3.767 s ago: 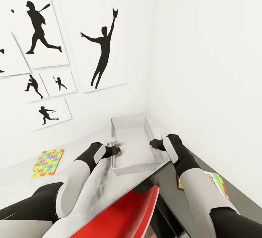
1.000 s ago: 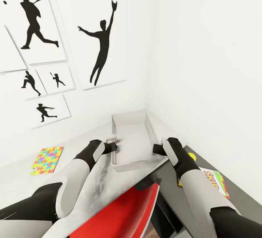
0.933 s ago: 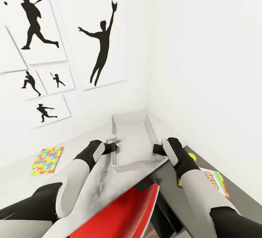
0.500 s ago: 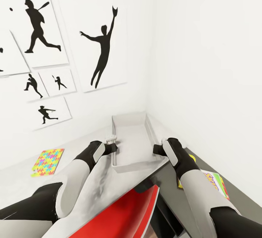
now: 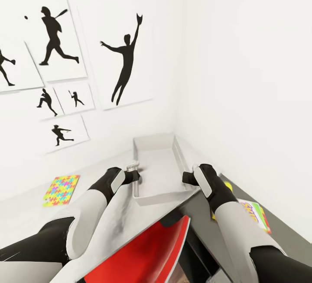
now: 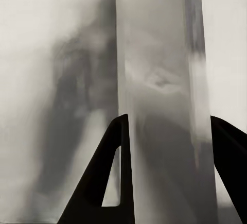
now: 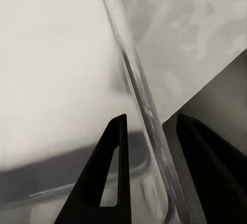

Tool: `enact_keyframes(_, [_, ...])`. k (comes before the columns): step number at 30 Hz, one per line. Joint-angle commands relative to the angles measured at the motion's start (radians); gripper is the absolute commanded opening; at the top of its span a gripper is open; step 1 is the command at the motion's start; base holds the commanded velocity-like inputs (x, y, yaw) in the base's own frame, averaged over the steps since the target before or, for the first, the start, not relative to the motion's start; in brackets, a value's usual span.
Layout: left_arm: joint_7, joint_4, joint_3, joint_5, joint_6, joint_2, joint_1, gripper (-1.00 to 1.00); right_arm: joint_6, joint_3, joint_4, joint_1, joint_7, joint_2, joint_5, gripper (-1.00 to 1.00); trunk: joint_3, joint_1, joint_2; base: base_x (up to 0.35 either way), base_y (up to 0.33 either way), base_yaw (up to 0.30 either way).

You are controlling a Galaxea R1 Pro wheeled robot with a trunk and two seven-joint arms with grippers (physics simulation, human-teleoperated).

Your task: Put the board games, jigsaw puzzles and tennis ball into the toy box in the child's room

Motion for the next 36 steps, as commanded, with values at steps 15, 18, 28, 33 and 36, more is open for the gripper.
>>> enact_keyframes(15, [0.005, 0.025, 0.001, 0.014, 0.051, -0.002, 0.000, -1.00, -0.004, 0.002, -0.009, -0.001, -0.010, 0.001, -0.024, -1.00, -0.002, 0.000, -0.002, -0.222, 0.133, 0.000])
enact_keyframes(18, [0.005, 0.025, 0.001, 0.014, 0.051, -0.002, 0.000, -1.00, -0.005, 0.002, -0.009, -0.001, -0.010, 0.001, -0.024, -1.00, -0.002, 0.000, -0.002, -0.226, 0.199, 0.000])
enact_keyframes(28, [0.005, 0.025, 0.001, 0.014, 0.052, -0.002, 0.000, -1.00, -0.005, 0.002, -0.009, -0.001, -0.010, 0.002, -0.023, -1.00, -0.002, 0.000, -0.002, -0.217, 0.223, 0.000])
enact_keyframes(33, [0.005, 0.025, 0.001, 0.014, 0.051, -0.002, 0.000, -1.00, -0.005, 0.002, -0.009, -0.001, -0.010, 0.002, -0.024, -1.00, -0.002, 0.000, -0.002, -0.157, 0.250, 0.000])
enact_keyframes(36, [0.005, 0.025, 0.001, 0.014, 0.051, -0.002, 0.000, -1.00, -0.004, 0.002, -0.009, -0.001, -0.010, 0.002, -0.024, -1.00, -0.002, 0.000, -0.002, -0.062, 0.272, 0.000])
